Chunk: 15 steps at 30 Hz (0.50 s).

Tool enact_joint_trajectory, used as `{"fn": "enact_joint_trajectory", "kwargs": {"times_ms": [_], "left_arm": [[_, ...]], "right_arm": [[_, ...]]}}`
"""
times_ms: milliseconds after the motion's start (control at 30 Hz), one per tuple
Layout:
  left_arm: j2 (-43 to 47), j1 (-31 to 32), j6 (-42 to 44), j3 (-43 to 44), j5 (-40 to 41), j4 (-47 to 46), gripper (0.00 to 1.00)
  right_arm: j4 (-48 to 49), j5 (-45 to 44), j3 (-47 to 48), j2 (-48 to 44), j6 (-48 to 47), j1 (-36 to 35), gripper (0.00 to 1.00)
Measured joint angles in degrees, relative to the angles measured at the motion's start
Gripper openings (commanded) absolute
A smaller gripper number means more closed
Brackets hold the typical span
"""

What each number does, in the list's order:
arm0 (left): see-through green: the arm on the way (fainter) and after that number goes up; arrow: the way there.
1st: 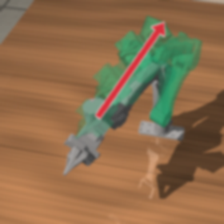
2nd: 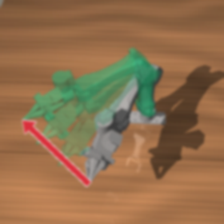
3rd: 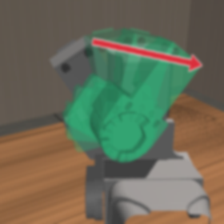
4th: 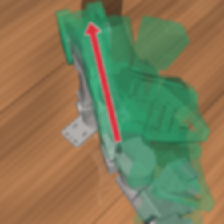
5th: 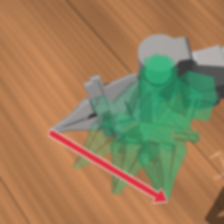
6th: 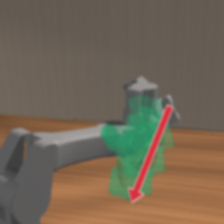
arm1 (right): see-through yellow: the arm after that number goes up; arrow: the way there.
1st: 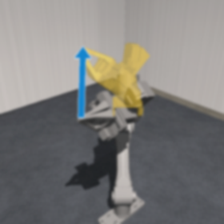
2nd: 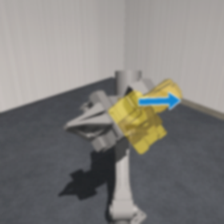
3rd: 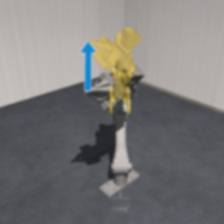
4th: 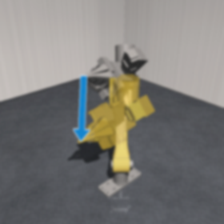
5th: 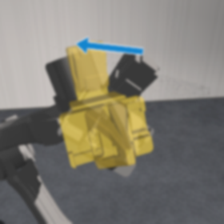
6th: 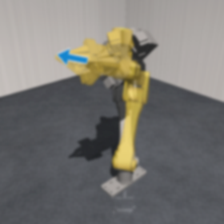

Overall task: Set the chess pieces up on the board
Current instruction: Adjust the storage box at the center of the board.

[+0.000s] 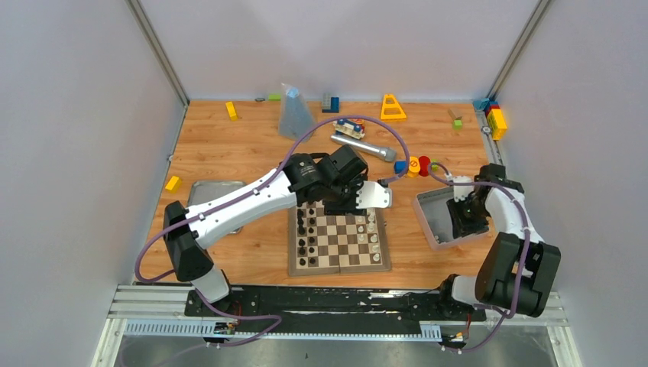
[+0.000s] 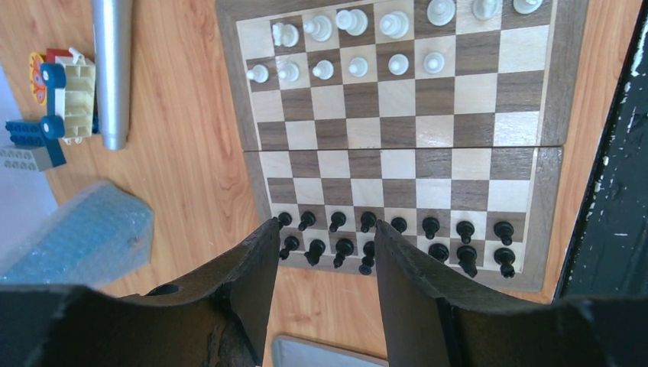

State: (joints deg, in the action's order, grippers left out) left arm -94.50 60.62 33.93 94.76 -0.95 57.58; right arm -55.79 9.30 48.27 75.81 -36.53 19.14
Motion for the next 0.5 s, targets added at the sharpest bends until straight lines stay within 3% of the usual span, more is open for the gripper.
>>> {"fn": "enact_joint_trajectory", "kwargs": {"times_ms": [233,500], "left_arm": [[0.9,-2.6,0.0,-1.1,0.0,-0.2,0.57],[2.8,-6.3,0.0,-1.9,0.0,-0.5,0.57]], "right_arm": [[-1.2,7.8,2.4,7.6,2.3,-11.6,0.27],[7.7,12.4,12.8,20.5,6.9,-13.6,0.27]]}}
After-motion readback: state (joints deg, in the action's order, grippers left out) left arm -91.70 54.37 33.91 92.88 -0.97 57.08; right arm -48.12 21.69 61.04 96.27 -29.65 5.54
